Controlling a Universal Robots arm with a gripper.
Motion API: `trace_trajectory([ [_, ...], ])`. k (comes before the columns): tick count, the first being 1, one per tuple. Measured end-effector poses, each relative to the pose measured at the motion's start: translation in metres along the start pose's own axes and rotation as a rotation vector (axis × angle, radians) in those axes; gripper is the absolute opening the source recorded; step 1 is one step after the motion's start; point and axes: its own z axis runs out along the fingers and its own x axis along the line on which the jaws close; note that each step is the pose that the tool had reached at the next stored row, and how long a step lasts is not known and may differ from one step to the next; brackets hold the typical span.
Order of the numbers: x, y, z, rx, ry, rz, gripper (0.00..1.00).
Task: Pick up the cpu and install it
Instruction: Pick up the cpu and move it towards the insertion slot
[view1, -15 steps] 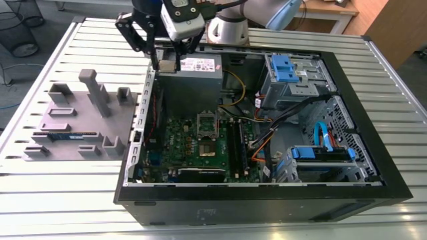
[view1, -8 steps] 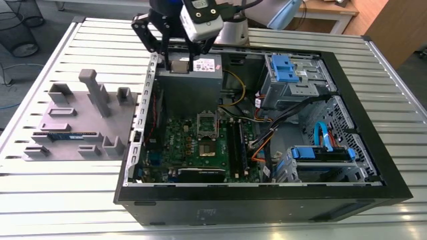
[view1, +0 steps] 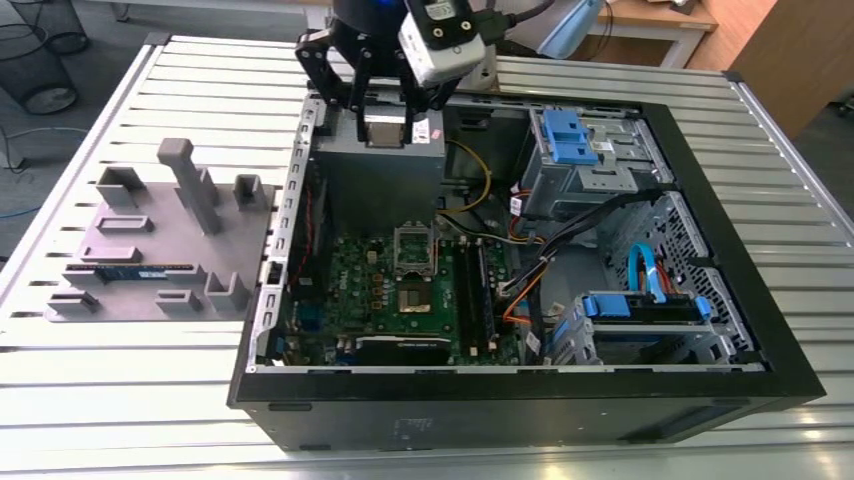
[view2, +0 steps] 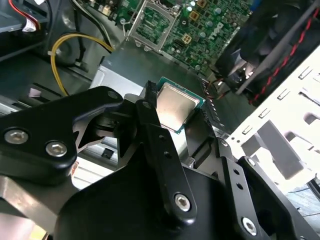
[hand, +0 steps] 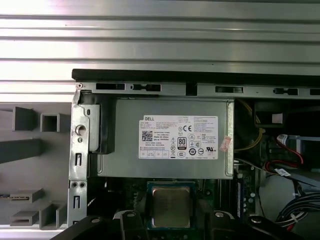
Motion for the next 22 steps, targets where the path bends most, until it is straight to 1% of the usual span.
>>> trace_trajectory([
  [2,-0.0042,0.0001,0.0001,0.0,0.0,0.0,0.47],
  [4,-0.0064,0.0001,0.0001,0.0001,0.0,0.0,0.47],
  [12,-0.0069,-0.0005,0.0001,0.0001,0.0,0.0,0.47],
  [22,-0.0069,-0.0117,-0.0004,0.0001,0.0,0.0,0.47],
])
